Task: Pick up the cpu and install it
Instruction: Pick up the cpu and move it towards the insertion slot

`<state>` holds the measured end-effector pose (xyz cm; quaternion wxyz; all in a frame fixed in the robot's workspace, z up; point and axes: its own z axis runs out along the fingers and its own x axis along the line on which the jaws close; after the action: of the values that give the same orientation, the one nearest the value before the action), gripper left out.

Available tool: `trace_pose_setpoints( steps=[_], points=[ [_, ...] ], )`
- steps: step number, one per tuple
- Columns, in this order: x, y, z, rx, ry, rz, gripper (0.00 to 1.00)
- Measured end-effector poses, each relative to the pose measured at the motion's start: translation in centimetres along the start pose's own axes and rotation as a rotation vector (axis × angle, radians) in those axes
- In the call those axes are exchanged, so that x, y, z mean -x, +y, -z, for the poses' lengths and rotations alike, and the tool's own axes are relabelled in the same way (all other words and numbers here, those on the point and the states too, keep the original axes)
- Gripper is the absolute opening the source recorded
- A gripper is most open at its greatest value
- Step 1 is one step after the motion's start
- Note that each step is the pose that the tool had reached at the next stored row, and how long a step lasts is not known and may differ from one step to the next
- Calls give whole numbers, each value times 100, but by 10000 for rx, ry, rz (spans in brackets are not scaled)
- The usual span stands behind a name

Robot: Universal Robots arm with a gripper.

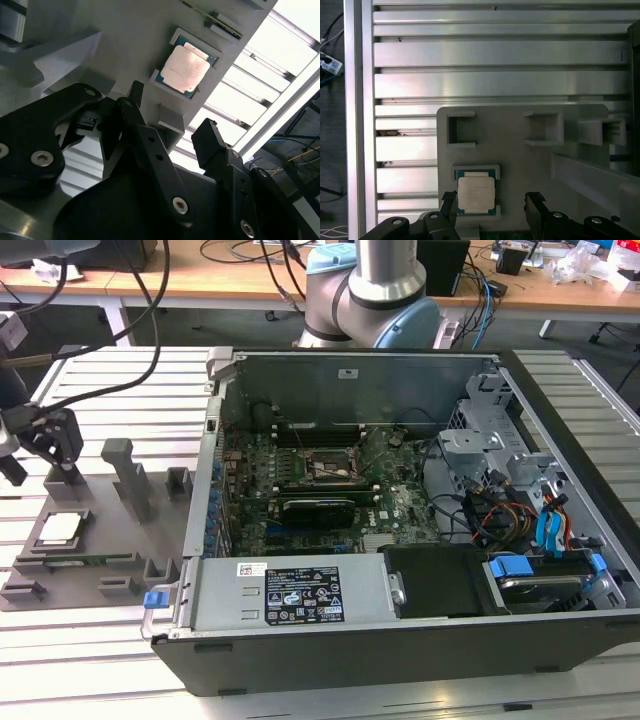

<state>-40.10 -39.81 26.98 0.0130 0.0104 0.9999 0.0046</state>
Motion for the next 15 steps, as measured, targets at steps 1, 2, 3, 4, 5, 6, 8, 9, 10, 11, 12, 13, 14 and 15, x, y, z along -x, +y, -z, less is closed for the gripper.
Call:
trace_pose_setpoints(
  steps=[1,2,3,4,5,6,8,9,10,11,12,13,14,15],
  points=[
    [0,0,-8,0,1,0,66],
    [0,0,-18,0,0,0,66],
    [-1,0,-25,-1,1,0,66],
    [-1,0,-30,0,1,0,66],
    [-1,0,-35,-1,1,1,66],
    [-1,0,-43,-1,2,0,66],
    [-1,-1,-55,-1,1,0,66],
    [-2,-1,-59,-1,1,0,66],
    [-2,-1,-67,-1,1,0,66],
    [-2,-1,-71,-1,1,0,66],
    [-2,-1,-76,-1,1,0,66],
    [-2,-1,-81,-1,1,0,66],
    [-2,-1,-87,0,1,0,66],
    [-2,-1,-91,0,1,0,66]
  ],
)
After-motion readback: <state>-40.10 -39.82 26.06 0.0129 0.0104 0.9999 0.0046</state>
